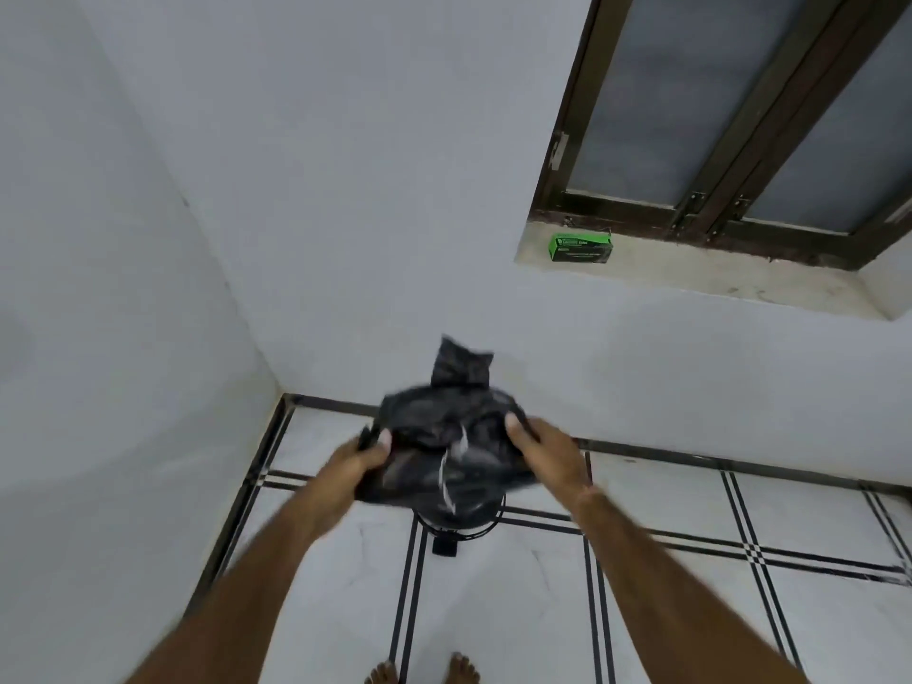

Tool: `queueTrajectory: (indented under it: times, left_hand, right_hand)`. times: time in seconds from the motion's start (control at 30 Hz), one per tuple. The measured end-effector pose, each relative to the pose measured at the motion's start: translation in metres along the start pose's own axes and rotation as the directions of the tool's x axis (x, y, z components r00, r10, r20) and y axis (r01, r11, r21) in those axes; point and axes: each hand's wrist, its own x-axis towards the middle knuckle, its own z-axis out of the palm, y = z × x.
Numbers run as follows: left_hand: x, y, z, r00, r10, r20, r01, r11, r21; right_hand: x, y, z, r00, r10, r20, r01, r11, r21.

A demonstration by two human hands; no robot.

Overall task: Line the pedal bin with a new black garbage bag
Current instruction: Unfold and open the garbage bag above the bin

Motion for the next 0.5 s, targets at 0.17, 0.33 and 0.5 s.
queueTrajectory:
  times: [0.17, 0.33, 0.5]
  left_hand:
    - [-0.02, -0.04, -0.02, 0.98, -0.194, 0.032, 0.197, 0.967, -0.165]
    - [0.009, 0.017, -0.002, 0.952, -0.214, -0.219, 0.038, 0.792, -0.609]
    - [-0.009, 0.119, 0.052, 0.792, 0.402, -0.46, -0.478, 0.876, -0.058]
  right_hand:
    - [-0.002, 0.062, 0.014, 0.941, 0.314, 0.127, -0.339, 0.893, 0.298]
    - [0.017, -0.006, -0.002, 0.944, 0.277, 0.18, -0.33, 0.826, 0.456]
    - [-0.003, -0.13, -0.024, 0.747, -0.455, -0.485, 0.567, 0.817, 0.106]
